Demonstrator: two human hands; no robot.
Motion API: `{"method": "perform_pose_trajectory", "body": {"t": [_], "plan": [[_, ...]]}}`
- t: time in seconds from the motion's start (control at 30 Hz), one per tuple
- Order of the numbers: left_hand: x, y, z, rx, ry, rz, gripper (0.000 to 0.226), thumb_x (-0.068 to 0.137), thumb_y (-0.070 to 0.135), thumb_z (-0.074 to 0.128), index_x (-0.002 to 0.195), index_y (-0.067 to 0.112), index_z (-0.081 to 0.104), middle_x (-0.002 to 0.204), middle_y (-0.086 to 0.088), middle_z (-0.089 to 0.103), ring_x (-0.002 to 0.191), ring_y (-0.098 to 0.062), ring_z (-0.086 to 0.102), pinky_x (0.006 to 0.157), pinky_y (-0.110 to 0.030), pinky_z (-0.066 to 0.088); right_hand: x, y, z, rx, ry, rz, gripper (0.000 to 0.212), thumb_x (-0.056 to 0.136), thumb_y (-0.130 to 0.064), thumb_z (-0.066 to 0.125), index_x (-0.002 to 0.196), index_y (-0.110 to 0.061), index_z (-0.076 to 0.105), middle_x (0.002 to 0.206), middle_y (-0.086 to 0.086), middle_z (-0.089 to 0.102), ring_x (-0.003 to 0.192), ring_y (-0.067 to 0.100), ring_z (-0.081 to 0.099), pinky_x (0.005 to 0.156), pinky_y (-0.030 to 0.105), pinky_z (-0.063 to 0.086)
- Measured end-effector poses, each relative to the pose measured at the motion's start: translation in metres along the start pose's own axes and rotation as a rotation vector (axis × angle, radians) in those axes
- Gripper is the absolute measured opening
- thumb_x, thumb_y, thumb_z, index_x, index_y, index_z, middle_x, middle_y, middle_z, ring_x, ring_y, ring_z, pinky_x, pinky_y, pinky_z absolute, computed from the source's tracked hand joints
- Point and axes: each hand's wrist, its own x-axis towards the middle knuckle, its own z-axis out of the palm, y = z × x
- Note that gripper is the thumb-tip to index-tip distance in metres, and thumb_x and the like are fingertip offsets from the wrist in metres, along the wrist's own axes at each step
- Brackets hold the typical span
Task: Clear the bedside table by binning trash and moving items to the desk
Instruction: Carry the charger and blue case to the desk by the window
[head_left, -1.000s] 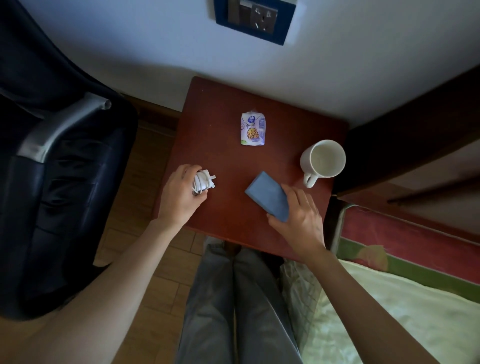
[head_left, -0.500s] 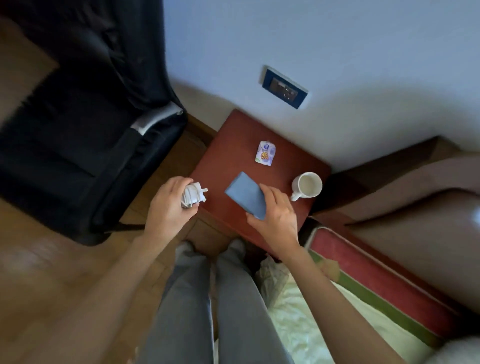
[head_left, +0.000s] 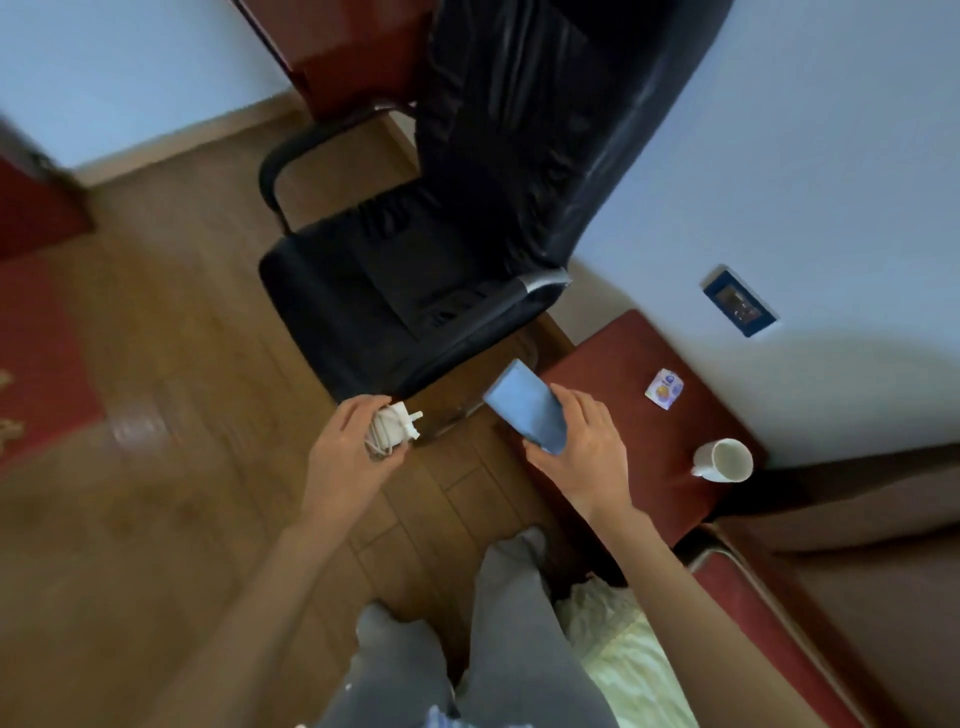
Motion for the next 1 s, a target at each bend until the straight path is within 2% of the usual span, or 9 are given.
{"method": "perform_pose_trajectory", "body": {"t": [0.2, 0.4, 0.5, 0.67, 0.8, 1.0], "plan": [[-0.067, -0.085, -0.096, -0.002, 0.049, -0.117, 0.049, 0.069, 0.012, 0.080, 0.114, 0.009, 0.061, 0.113, -0.009, 0.061, 0.098, -0.022, 0.060, 0.082, -0.025, 0.043, -0.018, -0.134, 0.037, 0.010, -0.086, -0.173, 0.069, 0.062, -0.030, 0.081, 0.121, -0.005, 0.056, 0.111, 0.011, 0.062, 0.098, 0.026, 0.059, 0.079, 0.036, 0.051], [-0.128, -0.153, -0.176, 0.012, 0.148, -0.217, 0.049, 0.072, 0.020, 0.079, 0.116, 0.012, 0.060, 0.112, -0.002, 0.060, 0.092, -0.007, 0.051, 0.076, -0.023, 0.044, -0.033, -0.237, 0.069, -0.016, -0.157, -0.346, 0.073, 0.064, -0.035, 0.081, 0.125, -0.007, 0.052, 0.116, 0.011, 0.060, 0.103, 0.025, 0.057, 0.083, 0.036, 0.050], [-0.138, -0.176, -0.209, 0.022, 0.176, -0.237, 0.050, 0.070, 0.019, 0.080, 0.115, 0.013, 0.060, 0.112, -0.001, 0.060, 0.091, -0.006, 0.050, 0.076, -0.023, 0.044, -0.032, -0.278, 0.081, -0.021, -0.185, -0.416, 0.073, 0.065, -0.034, 0.081, 0.127, -0.008, 0.051, 0.117, 0.010, 0.060, 0.103, 0.024, 0.056, 0.082, 0.036, 0.049], [-0.137, -0.206, -0.252, 0.020, 0.260, -0.228, 0.052, 0.066, 0.009, 0.082, 0.114, 0.009, 0.061, 0.111, -0.004, 0.061, 0.093, -0.013, 0.058, 0.076, -0.023, 0.046, -0.017, -0.332, 0.106, -0.005, -0.244, -0.499, 0.071, 0.069, -0.035, 0.078, 0.129, -0.010, 0.050, 0.120, 0.008, 0.058, 0.106, 0.023, 0.054, 0.082, 0.035, 0.048], [-0.121, -0.233, -0.277, 0.011, 0.346, -0.253, 0.049, 0.067, 0.011, 0.080, 0.113, 0.010, 0.062, 0.111, -0.004, 0.062, 0.093, -0.013, 0.058, 0.076, -0.026, 0.049, 0.012, -0.368, 0.130, 0.006, -0.269, -0.544, 0.071, 0.069, -0.035, 0.078, 0.129, -0.010, 0.049, 0.120, 0.008, 0.057, 0.105, 0.023, 0.054, 0.080, 0.035, 0.048], [-0.053, -0.294, -0.319, 0.061, 0.338, -0.251, 0.052, 0.065, 0.012, 0.082, 0.113, 0.012, 0.062, 0.108, -0.003, 0.063, 0.088, -0.015, 0.061, 0.072, -0.025, 0.051, 0.091, -0.418, 0.169, 0.020, -0.277, -0.562, 0.071, 0.070, -0.035, 0.078, 0.130, -0.011, 0.049, 0.123, 0.007, 0.056, 0.107, 0.023, 0.054, 0.082, 0.037, 0.050]]}}
